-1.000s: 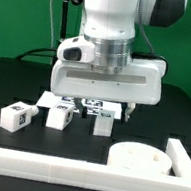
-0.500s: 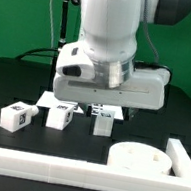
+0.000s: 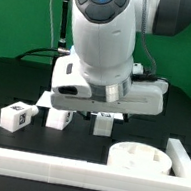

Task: Assemble stool

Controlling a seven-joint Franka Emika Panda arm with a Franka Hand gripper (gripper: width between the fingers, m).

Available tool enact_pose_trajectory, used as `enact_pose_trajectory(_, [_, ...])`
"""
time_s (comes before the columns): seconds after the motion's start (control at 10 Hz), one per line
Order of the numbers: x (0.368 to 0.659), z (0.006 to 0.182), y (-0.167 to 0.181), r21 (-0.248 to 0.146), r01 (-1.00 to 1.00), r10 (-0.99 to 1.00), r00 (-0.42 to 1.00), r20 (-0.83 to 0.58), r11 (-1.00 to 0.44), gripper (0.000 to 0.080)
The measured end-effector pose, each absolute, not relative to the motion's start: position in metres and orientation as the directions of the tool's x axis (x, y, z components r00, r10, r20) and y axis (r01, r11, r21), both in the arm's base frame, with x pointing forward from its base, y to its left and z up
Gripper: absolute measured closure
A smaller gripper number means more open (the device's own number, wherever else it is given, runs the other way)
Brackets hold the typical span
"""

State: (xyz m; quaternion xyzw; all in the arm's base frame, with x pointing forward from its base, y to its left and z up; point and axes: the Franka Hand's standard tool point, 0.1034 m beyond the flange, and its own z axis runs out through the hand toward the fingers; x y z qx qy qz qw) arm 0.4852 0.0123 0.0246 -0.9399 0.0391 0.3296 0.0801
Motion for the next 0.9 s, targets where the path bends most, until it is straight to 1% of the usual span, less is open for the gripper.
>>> enact_pose_trajectory(0.1, [0.484, 0.023, 0.008, -0.083, -0.141, -0.057, 0.773, -0.632, -0.987, 0.015])
enact_pose_trajectory(0.2, [0.484, 0.022, 0.009, -0.052, -0.148, -0.083, 0.772, -0.63, -0.988, 0.015])
enact_pose_trajectory(0.5, [0.481, 0.021, 0.011, -0.056, -0.147, -0.076, 0.76, -0.646, -0.988, 0.015])
enact_pose_trajectory(0.7, [0.473, 0.021, 0.008, -0.072, -0.146, -0.044, 0.661, -0.749, -0.987, 0.015])
enact_pose_trajectory(0.9, [0.48, 0.011, 0.007, -0.074, -0.145, -0.035, 0.636, -0.771, -0.987, 0.015])
